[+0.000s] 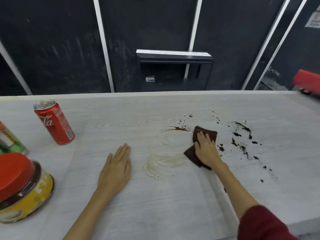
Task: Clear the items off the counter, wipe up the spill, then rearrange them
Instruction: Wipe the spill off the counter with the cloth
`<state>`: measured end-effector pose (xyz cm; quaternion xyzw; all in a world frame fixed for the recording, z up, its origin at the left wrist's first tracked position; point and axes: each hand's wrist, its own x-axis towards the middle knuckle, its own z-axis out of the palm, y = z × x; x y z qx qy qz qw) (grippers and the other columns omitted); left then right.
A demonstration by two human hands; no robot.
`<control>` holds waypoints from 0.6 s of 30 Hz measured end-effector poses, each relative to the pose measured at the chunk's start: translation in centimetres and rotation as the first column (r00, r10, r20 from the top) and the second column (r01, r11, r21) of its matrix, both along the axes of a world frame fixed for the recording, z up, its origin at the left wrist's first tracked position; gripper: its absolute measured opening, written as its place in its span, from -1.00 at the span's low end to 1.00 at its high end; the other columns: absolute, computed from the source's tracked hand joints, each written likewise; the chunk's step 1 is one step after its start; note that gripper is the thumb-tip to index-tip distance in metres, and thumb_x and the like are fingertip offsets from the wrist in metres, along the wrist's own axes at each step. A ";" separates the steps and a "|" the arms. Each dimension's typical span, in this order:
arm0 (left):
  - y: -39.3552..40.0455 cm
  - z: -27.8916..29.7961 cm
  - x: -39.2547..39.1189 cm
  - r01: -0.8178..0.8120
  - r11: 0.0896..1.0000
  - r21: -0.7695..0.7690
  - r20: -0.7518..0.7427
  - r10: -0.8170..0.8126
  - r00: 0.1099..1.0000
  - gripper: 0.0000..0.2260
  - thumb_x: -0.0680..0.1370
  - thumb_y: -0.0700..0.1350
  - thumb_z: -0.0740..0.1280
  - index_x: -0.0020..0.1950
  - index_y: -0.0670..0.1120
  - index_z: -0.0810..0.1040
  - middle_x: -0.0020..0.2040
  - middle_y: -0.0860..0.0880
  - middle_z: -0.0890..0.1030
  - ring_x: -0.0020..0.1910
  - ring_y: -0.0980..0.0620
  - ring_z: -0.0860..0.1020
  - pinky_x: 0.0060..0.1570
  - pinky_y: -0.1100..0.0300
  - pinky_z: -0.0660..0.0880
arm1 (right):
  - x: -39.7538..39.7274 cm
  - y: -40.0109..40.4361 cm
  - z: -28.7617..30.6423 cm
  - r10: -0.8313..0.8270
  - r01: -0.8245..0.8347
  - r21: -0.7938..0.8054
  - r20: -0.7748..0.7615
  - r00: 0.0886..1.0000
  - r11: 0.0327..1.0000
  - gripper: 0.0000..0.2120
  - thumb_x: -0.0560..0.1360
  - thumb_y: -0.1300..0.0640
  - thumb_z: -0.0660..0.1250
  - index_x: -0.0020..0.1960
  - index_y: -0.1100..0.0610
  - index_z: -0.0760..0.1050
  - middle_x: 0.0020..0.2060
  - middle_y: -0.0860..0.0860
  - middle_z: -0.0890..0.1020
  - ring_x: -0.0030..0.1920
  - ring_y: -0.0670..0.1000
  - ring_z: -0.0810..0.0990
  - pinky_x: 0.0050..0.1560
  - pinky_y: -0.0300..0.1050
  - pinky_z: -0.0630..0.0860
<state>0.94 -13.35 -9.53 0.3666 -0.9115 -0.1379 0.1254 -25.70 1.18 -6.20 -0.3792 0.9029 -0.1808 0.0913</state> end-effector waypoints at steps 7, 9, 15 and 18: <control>0.0 0.3 -0.1 -0.005 1.000 0.025 -0.024 0.005 1.000 -0.28 0.38 0.17 -0.37 0.51 -0.01 -0.03 0.52 0.12 -0.04 0.40 0.33 -0.14 0.42 0.24 -0.22 | 0.1 -8.3 0.6 0.279 -0.284 0.042 0.091 0.956 0.958 -0.46 0.62 -0.02 0.01 0.52 0.16 -0.01 0.54 0.04 -0.01 0.53 0.10 -0.09 0.48 0.08 -0.13; -0.1 0.4 -0.1 0.001 1.000 0.024 -0.024 -0.001 1.000 -0.28 0.38 0.17 -0.36 0.51 -0.01 -0.02 0.52 0.12 -0.03 0.41 0.33 -0.13 0.43 0.23 -0.21 | 2.5 -7.7 0.4 0.372 -0.375 0.007 0.101 0.923 0.927 -0.50 0.63 -0.01 0.00 0.52 0.12 0.02 0.53 -0.01 0.02 0.53 0.04 -0.08 0.49 0.03 -0.14; -0.1 0.4 0.2 0.018 1.000 0.024 -0.030 -0.018 0.999 -0.39 0.48 0.11 -0.26 0.51 -0.04 0.00 0.53 0.09 0.00 0.44 0.27 -0.09 0.45 0.19 -0.16 | 4.9 2.9 -0.5 0.370 -0.368 -0.053 0.032 0.929 0.928 -0.55 0.63 0.02 -0.02 0.51 0.03 0.05 0.51 -0.13 0.07 0.52 -0.11 -0.07 0.48 -0.16 -0.13; 0.2 0.5 0.0 0.013 1.000 0.025 -0.034 -0.012 0.999 -0.50 0.57 0.02 -0.15 0.51 -0.07 0.02 0.53 0.06 0.01 0.49 0.18 -0.04 0.47 0.14 -0.12 | 2.4 6.5 -0.3 0.213 -0.211 -0.054 0.038 0.976 0.976 -0.56 0.63 0.06 0.00 0.50 0.06 0.08 0.51 -0.10 0.11 0.52 -0.08 -0.03 0.48 -0.12 -0.08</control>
